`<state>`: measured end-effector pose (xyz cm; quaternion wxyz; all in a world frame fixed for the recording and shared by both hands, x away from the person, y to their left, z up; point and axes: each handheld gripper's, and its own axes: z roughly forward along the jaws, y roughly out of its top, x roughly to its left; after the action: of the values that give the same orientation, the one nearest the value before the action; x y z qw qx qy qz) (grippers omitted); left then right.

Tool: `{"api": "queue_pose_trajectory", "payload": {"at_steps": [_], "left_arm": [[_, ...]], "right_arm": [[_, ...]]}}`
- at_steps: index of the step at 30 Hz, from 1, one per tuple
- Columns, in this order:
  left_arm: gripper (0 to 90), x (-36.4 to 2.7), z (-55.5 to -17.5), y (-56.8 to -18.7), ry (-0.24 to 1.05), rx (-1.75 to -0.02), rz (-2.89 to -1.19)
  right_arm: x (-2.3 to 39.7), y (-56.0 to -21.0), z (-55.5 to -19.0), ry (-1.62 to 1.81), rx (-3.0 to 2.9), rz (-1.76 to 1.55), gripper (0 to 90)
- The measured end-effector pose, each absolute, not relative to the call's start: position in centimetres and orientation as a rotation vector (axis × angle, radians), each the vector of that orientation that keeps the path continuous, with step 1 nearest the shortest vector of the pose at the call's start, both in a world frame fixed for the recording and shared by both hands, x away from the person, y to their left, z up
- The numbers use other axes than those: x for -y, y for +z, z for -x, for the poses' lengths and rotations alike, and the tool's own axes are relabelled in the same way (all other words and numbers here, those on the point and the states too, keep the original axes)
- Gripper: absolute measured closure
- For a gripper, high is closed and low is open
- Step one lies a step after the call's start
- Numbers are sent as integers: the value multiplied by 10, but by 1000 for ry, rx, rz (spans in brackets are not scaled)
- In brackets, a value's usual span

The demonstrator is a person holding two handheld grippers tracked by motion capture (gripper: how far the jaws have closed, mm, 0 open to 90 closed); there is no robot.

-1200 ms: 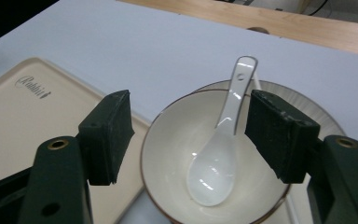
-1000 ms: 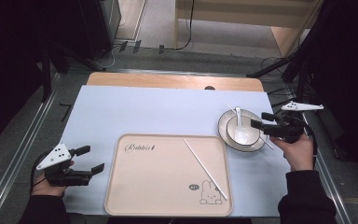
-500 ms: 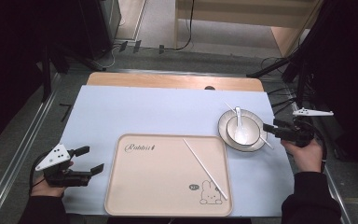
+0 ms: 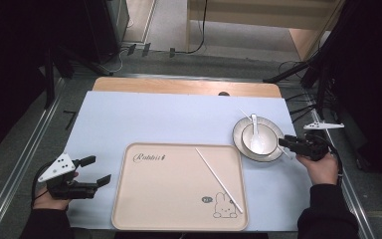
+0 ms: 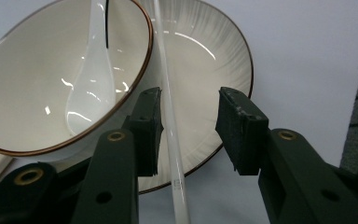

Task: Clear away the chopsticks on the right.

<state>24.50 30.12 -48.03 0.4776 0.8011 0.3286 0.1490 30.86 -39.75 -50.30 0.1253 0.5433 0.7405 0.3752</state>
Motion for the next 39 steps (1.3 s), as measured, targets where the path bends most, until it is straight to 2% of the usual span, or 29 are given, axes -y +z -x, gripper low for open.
{"api": "queue_pose_trajectory", "payload": {"at_steps": [21, 30, 39], "left_arm": [[136, -301, -245, -480, 362, -800, -1957], [136, -301, -245, -480, 367, -801, -1956], [136, -302, -245, -480, 367, -804, -1949]], "right_arm": [[389, -525, -323, 1055, -2291, -1642, 831], [393, -521, -323, 1096, -2253, -1691, 841], [402, -501, -319, 1129, -2162, -1797, 844]]}}
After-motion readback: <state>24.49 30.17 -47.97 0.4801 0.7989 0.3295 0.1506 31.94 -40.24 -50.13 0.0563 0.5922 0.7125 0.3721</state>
